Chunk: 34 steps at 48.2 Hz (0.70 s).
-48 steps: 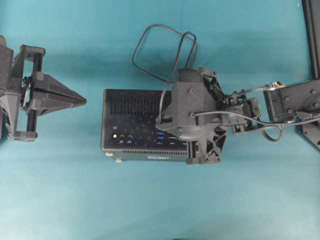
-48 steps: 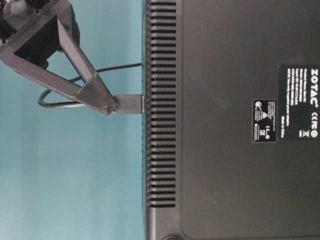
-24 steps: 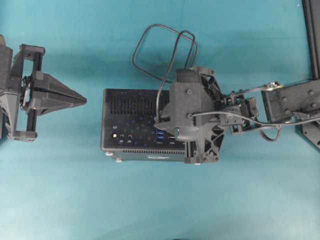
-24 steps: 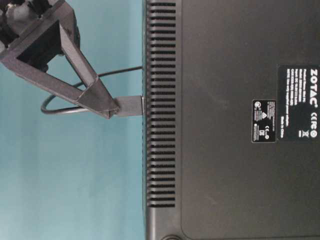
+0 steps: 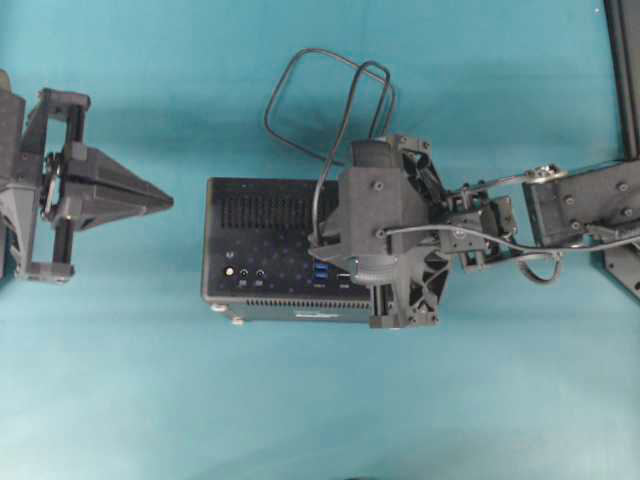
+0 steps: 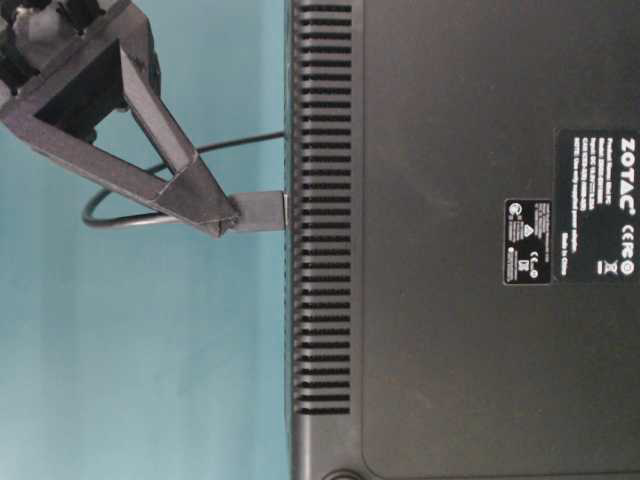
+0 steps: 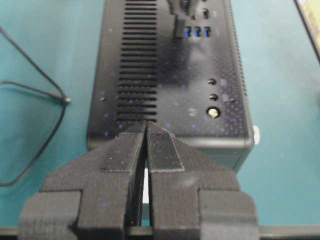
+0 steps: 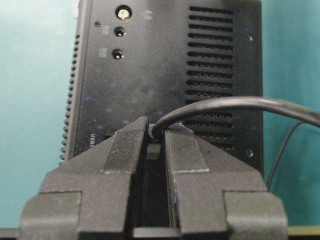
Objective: Insert the USB into the PC box with both arms.
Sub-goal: 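Keep pressing the USB plug fully into the port with the right gripper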
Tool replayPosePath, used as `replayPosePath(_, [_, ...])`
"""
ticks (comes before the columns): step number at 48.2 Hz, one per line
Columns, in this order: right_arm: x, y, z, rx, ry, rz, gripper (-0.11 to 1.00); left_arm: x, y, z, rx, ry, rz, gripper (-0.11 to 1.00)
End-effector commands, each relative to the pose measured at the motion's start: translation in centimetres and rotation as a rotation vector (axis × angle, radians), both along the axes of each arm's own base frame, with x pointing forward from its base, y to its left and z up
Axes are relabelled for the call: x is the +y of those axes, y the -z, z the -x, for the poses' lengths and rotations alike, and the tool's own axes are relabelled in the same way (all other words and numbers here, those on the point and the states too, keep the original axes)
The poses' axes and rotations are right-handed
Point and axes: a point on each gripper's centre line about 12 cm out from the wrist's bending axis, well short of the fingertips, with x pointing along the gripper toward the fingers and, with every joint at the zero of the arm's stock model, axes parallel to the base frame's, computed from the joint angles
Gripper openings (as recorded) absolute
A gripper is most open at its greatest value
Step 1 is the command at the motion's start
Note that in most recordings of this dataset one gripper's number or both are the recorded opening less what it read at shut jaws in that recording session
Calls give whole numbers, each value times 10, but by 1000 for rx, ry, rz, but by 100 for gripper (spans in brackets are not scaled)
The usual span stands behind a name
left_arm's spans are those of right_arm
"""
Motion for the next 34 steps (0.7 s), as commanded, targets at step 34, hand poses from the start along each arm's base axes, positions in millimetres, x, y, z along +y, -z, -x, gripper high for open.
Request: replayPosePath(34, [7,7,0,14,-8,-16,9,-1,-14,-2,-41,4,2,0])
